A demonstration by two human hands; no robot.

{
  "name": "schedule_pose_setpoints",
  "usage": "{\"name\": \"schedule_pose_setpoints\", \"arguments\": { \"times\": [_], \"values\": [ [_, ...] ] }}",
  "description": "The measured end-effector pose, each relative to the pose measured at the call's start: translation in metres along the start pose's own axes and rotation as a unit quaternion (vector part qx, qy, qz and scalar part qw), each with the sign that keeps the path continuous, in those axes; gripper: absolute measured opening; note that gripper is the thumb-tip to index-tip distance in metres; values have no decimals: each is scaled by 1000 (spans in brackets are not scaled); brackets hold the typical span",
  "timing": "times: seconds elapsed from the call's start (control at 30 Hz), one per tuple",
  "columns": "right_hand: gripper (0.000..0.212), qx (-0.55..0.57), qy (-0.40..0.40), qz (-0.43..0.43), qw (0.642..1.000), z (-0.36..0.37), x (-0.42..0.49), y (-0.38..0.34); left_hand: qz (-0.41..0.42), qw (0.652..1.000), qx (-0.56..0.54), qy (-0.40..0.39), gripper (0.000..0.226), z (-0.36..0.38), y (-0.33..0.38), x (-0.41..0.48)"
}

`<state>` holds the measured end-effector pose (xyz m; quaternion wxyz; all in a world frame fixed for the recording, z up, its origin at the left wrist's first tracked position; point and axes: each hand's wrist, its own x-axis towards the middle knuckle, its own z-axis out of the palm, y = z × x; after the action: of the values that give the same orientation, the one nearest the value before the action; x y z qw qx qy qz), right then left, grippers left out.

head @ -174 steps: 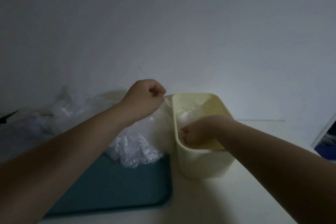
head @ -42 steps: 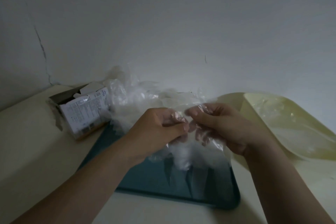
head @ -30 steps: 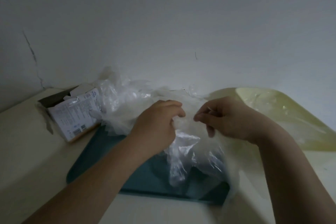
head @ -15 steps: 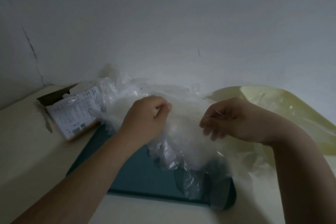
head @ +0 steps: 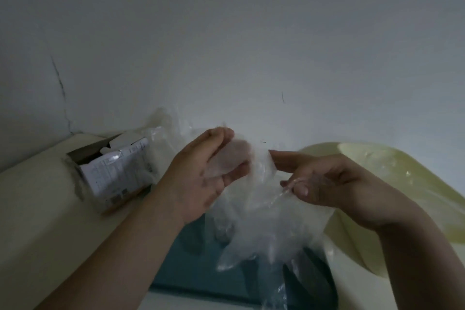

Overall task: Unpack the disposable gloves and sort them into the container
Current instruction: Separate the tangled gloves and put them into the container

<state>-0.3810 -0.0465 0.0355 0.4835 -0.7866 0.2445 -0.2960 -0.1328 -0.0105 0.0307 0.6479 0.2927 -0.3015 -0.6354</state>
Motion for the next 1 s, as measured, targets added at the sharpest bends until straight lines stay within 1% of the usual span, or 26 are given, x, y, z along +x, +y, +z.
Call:
{"name": "schedule_pose_setpoints", "arguments": {
  "times": [0.03, 0.07, 0.1, 0.17, 0.23, 0.3, 0.33, 0.4, 0.47, 0.53, 0.57, 0.6, 0.67, 0.7, 0.73, 0.77, 0.83, 0.9, 0.93, 0.97, 1.0],
  "values": [
    [14, -14, -17, 11, 1000, 2, 1, 0, -14, 999, -31, -13, 16, 1, -1, 0],
    [13, -33, -17, 25, 999, 4, 2, 0, -27, 998, -55, -25, 13, 2, -2, 0],
    [12, -55, -2, 36, 998, 6, 4, 0, -40, 997, -65, -32, 13, 3, -2, -1],
    [10, -87, 41, 35, 995, 10, 9, 1, -57, 997, -48, -24, 17, 3, -3, -2],
    [6, -71, 70, 21, 995, 11, 13, 5, -64, 998, -26, -12, 23, 2, -5, -2],
    [6, -35, 91, 16, 995, 10, 14, 10, -76, 996, -44, -18, 27, -2, -5, -1],
    [11, -21, 100, 17, 995, 9, 14, 13, -87, 994, -56, -32, 27, -4, -4, 0],
    [28, 5, 116, 10, 993, 7, 14, 19, -108, 992, -58, -44, 28, -6, -4, 2],
    [40, 38, 115, 3, 993, 6, 13, 21, -117, 992, -33, -31, 42, -9, -6, 4],
    [45, 67, 100, -6, 993, 9, 15, 21, -117, 992, 9, -39, 65, -11, -9, 5],
    [45, 91, 95, -8, 991, 11, 16, 21, -113, 992, 36, -46, 70, -11, -10, 4],
    [43, 120, 93, -9, 988, 12, 17, 20, -108, 991, 61, -48, 66, -10, -11, 4],
    [39, 154, 95, -12, 983, 13, 18, 21, -99, 987, 117, -39, 41, -8, -12, 2],
    [40, 155, 99, -13, 983, 12, 18, 21, -97, 983, 151, -36, 32, -7, -12, 2],
    [42, 150, 108, -14, 983, 11, 17, 21, -93, 975, 197, -35, 28, -7, -13, 4],
    [46, 142, 121, -16, 982, 9, 17, 22, -87, 962, 256, -29, 25, -10, -14, 7],
    [52, 114, 148, -19, 982, 7, 16, 22, -48, 918, 393, 11, 16, -21, -16, 16],
    [52, 80, 149, -27, 985, 6, 16, 21, 46, 867, 492, 67, 11, -30, -16, 23],
    [50, 71, 142, -32, 987, 6, 15, 19, 95, 850, 511, 81, 13, -31, -14, 23],
    [46, 70, 132, -35, 988, 7, 15, 16, 121, 848, 510, 72, 20, -30, -11, 23],
    [40, 73, 115, -38, 990, 8, 15, 15, 114, 862, 493, 39, 32, -30, -9, 23]
  ]
}}
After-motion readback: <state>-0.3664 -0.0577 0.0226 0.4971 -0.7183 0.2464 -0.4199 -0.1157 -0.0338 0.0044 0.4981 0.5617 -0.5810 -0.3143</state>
